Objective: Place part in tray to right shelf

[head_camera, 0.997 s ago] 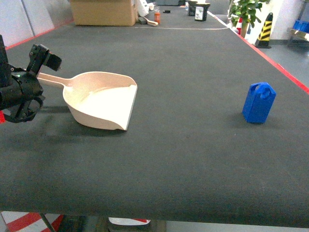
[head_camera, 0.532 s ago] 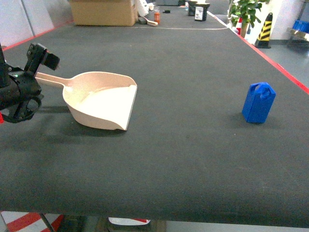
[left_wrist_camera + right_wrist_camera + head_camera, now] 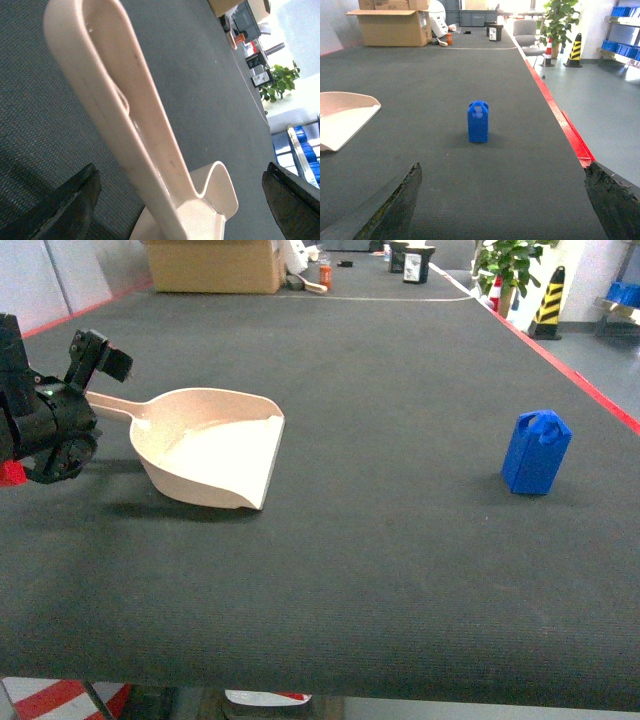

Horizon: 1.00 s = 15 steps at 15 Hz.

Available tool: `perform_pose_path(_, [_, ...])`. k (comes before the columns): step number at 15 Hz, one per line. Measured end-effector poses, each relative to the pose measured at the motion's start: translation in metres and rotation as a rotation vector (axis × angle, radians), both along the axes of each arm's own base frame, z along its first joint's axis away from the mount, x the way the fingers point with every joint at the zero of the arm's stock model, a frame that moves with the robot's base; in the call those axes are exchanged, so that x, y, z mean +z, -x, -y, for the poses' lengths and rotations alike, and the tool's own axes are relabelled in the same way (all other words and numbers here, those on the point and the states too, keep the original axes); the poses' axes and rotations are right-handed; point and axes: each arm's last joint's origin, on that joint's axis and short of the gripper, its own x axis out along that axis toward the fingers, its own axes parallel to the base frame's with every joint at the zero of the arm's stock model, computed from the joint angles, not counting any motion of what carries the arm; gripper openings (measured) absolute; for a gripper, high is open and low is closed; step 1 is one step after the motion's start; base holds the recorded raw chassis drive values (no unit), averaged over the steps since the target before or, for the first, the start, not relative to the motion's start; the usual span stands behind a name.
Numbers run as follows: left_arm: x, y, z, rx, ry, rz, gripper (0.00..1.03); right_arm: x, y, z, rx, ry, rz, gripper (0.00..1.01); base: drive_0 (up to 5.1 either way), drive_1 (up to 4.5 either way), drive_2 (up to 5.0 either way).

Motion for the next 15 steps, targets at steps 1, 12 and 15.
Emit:
perform_pose_path(1, [0.003,-0.004,-0.003,0.007,0.0,0.011,0.98,0.0,0.0,0.0,0.0,0.0,0.0,0.98,0.0,0.0,0.0])
perform_pose_path(12, [-0.013,-0.032,-0.017,0.008,0.125,0.069,0.22,0.0,0.0,0.0,0.0,0.0,0.0,0.98,0.0,0.0,0.0])
perform_pose_path(15, [-0.001,-0.02,-0.014,0.003,0.16,0.106,0.19,0.0,0.0,0.0,0.0,0.0,0.0,0.98,0.0,0.0,0.0])
